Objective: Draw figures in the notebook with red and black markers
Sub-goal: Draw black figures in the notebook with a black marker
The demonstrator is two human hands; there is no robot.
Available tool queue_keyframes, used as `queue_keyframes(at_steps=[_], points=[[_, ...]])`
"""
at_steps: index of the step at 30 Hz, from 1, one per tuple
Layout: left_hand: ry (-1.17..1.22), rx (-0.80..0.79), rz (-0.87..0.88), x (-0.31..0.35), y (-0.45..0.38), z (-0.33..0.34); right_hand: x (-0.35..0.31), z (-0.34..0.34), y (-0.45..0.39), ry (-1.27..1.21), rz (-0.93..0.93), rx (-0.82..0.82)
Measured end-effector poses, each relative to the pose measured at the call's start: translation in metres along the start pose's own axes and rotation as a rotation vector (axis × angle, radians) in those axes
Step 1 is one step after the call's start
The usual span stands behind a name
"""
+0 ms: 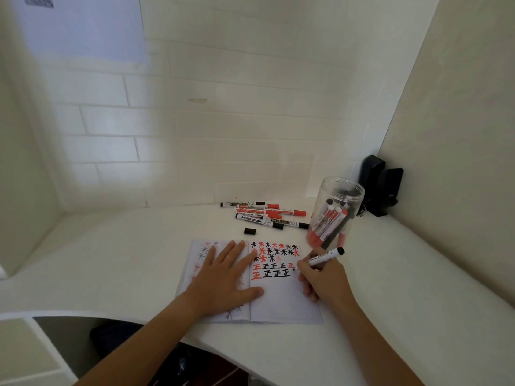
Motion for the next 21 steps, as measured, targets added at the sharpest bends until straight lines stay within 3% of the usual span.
queue_keyframes(at_steps=[12, 21], points=[[-0.017, -0.017, -0.009, -0.0003, -0.0001, 0.0004, 0.0018, -0.0020, 0.0011, -0.004, 0.042, 0.064], [-0.011, -0.008, -0.009, 0.0002, 0.0005, -0.0006, -0.0007, -0.0001, 0.0025, 0.014, 0.030, 0.017]])
Point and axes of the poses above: each hand's wrist, its own y-axis away from the middle knuckle, its own z-axis out of the palm, x = y × z, the point moved 6 cm from there along -y, towards the middle knuckle, and after that the axes turned 11 degrees about -x, right-handed, at the moved point
